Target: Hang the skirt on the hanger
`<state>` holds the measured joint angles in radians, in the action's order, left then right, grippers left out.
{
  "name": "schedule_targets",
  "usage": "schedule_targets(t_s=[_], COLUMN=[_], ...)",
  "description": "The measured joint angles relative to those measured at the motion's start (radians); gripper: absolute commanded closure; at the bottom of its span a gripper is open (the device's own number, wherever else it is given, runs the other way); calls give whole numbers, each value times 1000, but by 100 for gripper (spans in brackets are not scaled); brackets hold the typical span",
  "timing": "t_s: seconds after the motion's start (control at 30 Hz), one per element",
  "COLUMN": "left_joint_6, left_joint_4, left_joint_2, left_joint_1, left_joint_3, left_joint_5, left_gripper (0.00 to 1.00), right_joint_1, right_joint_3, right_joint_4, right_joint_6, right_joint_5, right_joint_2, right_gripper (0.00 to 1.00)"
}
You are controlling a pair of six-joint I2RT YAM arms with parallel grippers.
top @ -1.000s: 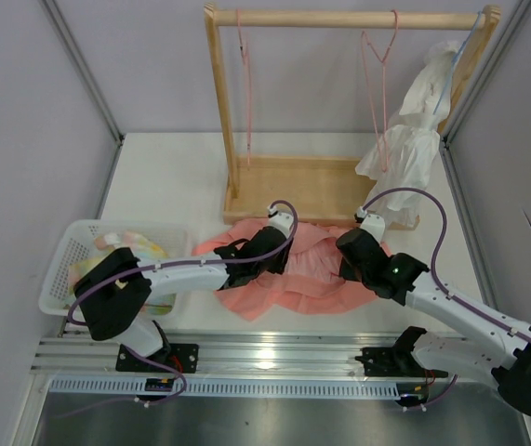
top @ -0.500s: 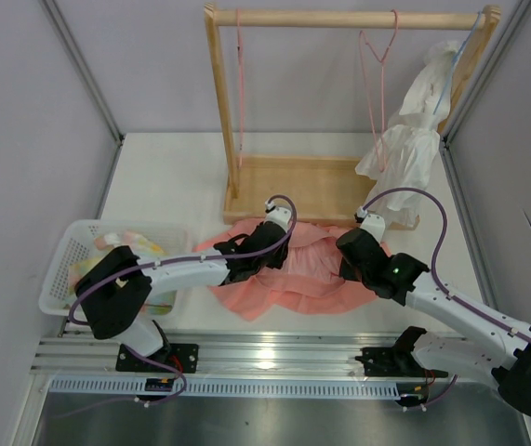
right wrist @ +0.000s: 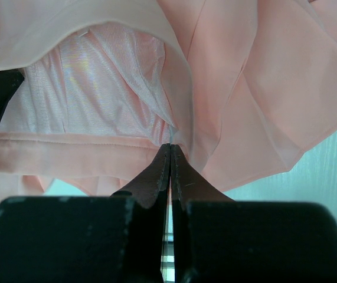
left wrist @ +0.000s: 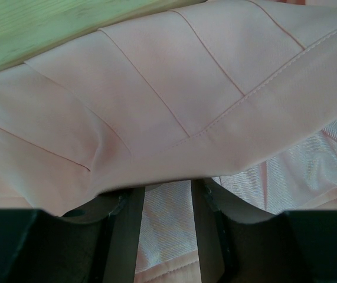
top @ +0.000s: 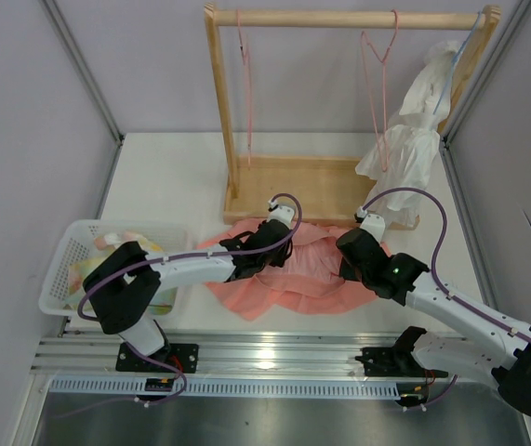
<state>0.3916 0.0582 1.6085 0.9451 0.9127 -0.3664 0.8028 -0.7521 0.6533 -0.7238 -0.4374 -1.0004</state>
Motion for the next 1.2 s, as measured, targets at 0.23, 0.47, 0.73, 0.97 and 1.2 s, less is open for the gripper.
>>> schedule_targets(t_s=[0.23, 0.47, 0.73, 0.97, 1.2], left_joint_6=[0, 0, 0, -2, -8], left_joint_4=[10, 13, 14, 18, 22], left_joint_2=[30, 43, 43, 43, 43], left_joint_1=[-2, -3, -11, -19, -26], left_joint_3=[30, 38, 38, 38, 38], left_joint_5=[-7, -8, -8, -8, -8], left_gripper=[60, 67, 78, 88, 98], right_joint_1=[0, 0, 0, 0, 0], right_joint_3=[0, 0, 0, 0, 0], right_joint_4=[0, 0, 0, -1, -1], right_joint_6=[0, 0, 2, 3, 3], right_joint_5=[0, 0, 0, 0, 0], right_joint_2=[0, 0, 0, 0, 0], right_gripper=[100, 100, 100, 100, 100])
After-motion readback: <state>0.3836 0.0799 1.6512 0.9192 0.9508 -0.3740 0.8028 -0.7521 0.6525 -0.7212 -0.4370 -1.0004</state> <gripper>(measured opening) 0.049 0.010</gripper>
